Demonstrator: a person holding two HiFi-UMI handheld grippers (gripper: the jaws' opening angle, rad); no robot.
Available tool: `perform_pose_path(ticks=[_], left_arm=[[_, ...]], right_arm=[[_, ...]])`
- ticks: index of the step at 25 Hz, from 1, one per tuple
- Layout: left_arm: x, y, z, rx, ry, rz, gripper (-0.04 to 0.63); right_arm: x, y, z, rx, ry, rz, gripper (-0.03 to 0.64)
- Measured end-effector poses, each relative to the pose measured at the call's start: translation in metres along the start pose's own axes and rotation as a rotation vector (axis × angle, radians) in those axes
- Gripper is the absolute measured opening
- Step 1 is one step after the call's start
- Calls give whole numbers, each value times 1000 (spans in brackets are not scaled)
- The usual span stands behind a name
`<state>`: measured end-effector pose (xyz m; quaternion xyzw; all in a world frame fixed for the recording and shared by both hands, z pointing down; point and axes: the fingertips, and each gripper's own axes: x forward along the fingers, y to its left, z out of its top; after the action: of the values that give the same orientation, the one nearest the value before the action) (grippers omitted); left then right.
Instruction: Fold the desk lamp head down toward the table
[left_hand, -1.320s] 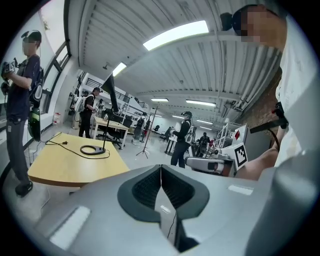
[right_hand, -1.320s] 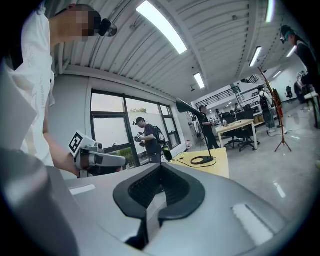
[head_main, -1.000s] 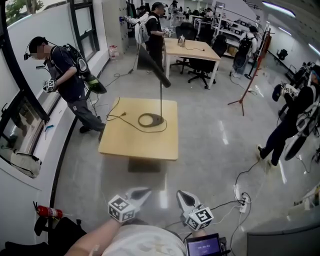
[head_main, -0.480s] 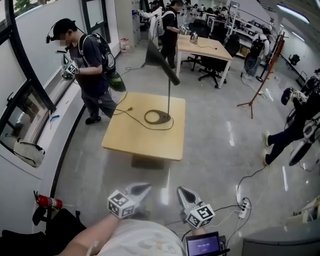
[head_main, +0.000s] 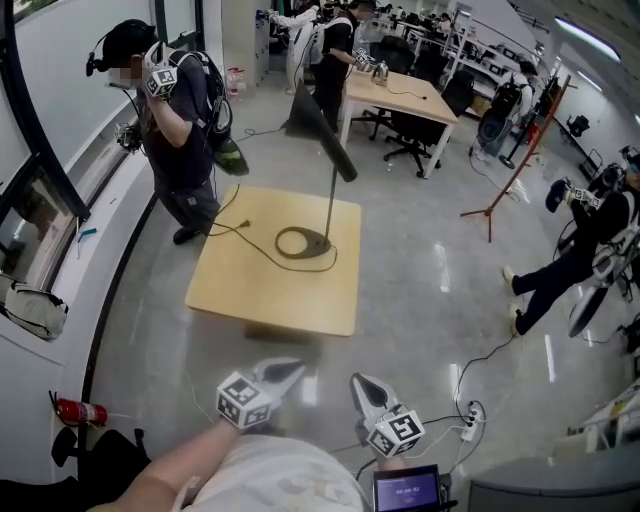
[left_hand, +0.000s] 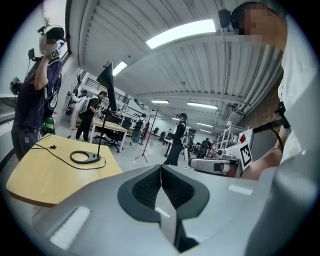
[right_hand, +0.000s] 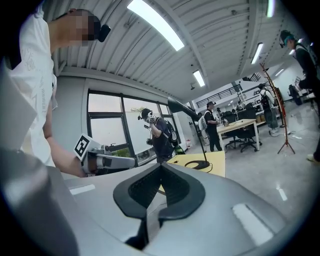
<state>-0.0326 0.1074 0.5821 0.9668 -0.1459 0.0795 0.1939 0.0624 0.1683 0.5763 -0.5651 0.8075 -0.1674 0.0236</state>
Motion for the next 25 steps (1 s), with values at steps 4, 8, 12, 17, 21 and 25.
perform_pose_path(ticks=[4,8,12,17,21,25], left_arm=[[4,20,5,12,1,-7,3],[4,40,14,37,-6,2,5],[3,65,11,7,-6,23,4],[9,88,22,-5,-25,45,5],[16,95,33,2,-38,42,3],[16,106,42,11,-53,51,5]], right_arm=[[20,-3,7,-17,5,-3,11],[41,-9,6,-14,18,0,11],[64,-14,9,-32,30,16,12],[85,-26,16,-35,31,27,12],[99,-31,22,-48,43,34,11],[112,-33,26,-49,39,39,12]])
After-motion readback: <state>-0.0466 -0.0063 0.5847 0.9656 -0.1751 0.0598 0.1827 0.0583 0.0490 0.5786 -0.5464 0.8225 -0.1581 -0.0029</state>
